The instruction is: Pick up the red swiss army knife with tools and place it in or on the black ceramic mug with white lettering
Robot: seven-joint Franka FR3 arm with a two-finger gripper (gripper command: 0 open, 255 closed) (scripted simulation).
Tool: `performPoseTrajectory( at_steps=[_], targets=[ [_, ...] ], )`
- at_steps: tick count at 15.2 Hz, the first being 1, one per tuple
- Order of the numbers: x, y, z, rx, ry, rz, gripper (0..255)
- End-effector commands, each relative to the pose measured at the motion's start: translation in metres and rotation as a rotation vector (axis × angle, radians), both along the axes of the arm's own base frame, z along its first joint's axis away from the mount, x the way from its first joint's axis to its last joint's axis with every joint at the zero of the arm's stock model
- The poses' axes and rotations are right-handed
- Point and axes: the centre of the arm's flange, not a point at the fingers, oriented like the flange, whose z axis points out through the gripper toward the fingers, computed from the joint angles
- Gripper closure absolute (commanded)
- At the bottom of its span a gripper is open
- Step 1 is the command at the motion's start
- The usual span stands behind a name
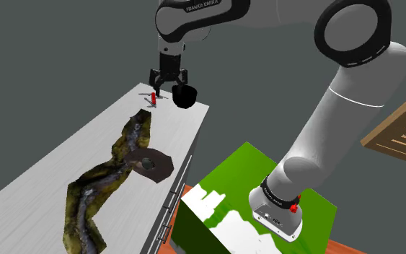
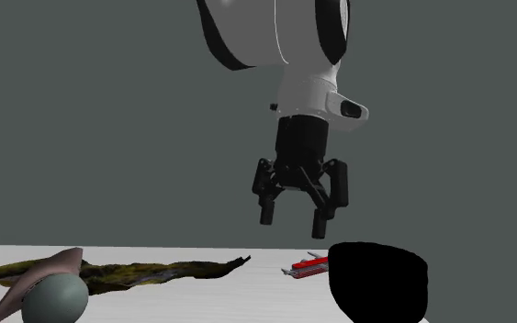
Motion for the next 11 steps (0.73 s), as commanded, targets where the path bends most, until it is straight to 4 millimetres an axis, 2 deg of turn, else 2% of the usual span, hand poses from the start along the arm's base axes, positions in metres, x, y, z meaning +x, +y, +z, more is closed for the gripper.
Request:
performPoseTrajectory(
  at_steps=[1, 7, 11],
  targets=[
    [0.022, 0.0, -0.011, 0.007, -0.001, -0.03, 0],
    [0.091, 0.001, -0.042, 0.027, -0.001, -0.115, 0],
    [0.088, 0.004, -0.063, 0.027, -0.001, -0.115, 0]
  ],
)
